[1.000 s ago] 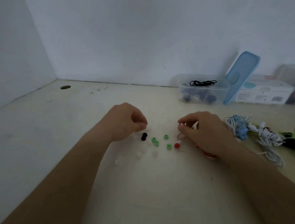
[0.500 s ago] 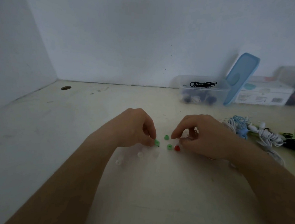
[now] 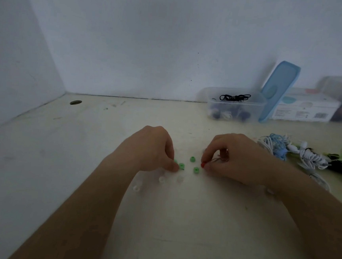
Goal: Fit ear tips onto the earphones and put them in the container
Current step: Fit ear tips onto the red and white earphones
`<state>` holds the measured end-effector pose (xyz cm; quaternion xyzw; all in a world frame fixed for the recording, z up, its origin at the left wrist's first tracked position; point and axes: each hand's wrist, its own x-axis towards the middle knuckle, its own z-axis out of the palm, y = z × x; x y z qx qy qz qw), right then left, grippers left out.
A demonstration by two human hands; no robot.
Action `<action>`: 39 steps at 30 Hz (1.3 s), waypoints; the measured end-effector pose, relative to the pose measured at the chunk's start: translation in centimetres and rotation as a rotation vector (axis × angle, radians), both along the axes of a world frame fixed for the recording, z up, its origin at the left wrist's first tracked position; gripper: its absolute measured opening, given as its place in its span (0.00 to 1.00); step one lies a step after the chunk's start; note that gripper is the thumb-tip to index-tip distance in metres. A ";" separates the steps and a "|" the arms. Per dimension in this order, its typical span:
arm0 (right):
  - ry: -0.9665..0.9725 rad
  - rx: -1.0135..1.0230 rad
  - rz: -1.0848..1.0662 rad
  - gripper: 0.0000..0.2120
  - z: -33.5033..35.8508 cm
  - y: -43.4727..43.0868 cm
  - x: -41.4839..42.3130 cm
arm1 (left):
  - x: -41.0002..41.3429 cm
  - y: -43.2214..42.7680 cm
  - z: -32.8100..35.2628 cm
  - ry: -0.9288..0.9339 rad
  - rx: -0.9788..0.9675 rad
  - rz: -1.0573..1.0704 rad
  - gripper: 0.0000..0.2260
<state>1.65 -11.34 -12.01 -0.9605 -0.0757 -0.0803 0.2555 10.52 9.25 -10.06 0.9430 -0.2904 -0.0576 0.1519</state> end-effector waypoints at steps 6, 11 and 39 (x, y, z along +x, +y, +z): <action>-0.114 0.195 -0.088 0.03 0.0 -0.3 0.2 | -0.3 -0.1 0.1 0.011 -0.005 -0.010 0.07; -0.139 0.388 -0.136 0.01 0.2 -0.1 0.3 | -0.5 0.1 0.5 0.040 -0.070 -0.019 0.03; -0.085 0.466 -0.112 0.07 0.1 -0.4 0.4 | -0.8 -1.1 -0.3 0.693 -0.985 -0.108 0.06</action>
